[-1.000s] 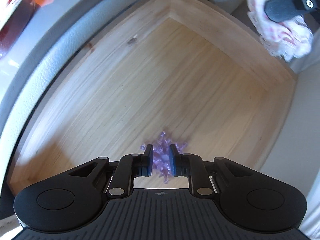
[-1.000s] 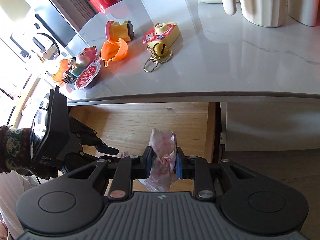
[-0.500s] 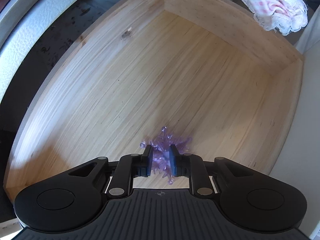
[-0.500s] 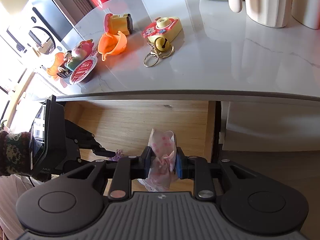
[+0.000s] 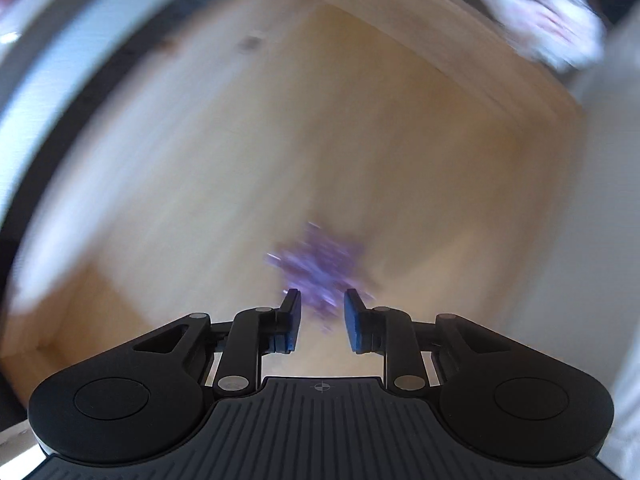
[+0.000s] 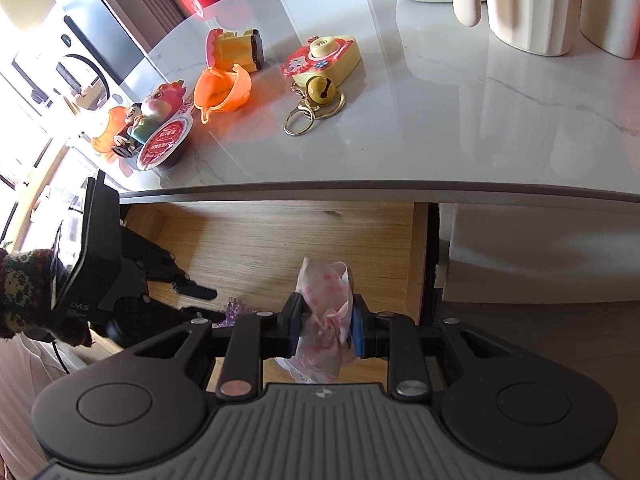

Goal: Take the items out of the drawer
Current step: 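Grasp the purple snowflake with the left tool while the right tool holds the pink cloth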

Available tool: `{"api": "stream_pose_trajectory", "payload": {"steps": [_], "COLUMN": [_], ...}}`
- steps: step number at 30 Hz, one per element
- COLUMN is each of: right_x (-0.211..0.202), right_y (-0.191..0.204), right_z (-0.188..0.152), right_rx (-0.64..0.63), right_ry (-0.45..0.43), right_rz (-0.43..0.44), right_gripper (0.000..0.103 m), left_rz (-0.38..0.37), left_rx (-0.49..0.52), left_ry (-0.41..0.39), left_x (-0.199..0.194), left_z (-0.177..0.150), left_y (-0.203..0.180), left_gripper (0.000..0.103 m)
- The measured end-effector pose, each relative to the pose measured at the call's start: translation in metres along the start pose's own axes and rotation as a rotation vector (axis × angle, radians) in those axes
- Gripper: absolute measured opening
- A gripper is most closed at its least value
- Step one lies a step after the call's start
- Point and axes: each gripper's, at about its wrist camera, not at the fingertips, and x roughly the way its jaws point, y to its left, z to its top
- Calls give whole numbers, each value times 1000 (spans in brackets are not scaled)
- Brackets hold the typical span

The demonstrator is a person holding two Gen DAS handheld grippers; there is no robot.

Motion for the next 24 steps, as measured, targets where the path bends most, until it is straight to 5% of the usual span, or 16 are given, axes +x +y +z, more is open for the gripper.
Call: {"api": "stream_pose_trajectory", "payload": {"steps": [3,5,7,11,17,24], "right_x": [0,1,1,1,0,0], "right_y": [1,3,4,0,-1,2], "right_z": [1,1,1,0,0,1], "right_rx": [-4,-11,-15,-6,-8,-19], "right_ry": [0,-1,-1,-2,-5,-4], "right_rz": [3,3,1,-10,-11,-11], "right_gripper": [24,24,24,24,24,24], "left_rz": [-20,-3,-1,140,210,100], "left_rx": [78,62,10,-39,-40,-42], "left_ry": [67,77,41,-64,-78,-63], "left_x": [5,11,6,-4,-15,-8], "left_z": [-1,3,8,9,-9,-15], "left_y": [-16,-13,-7,3,22,25], "left_gripper": [31,25,29,26,28,20]}}
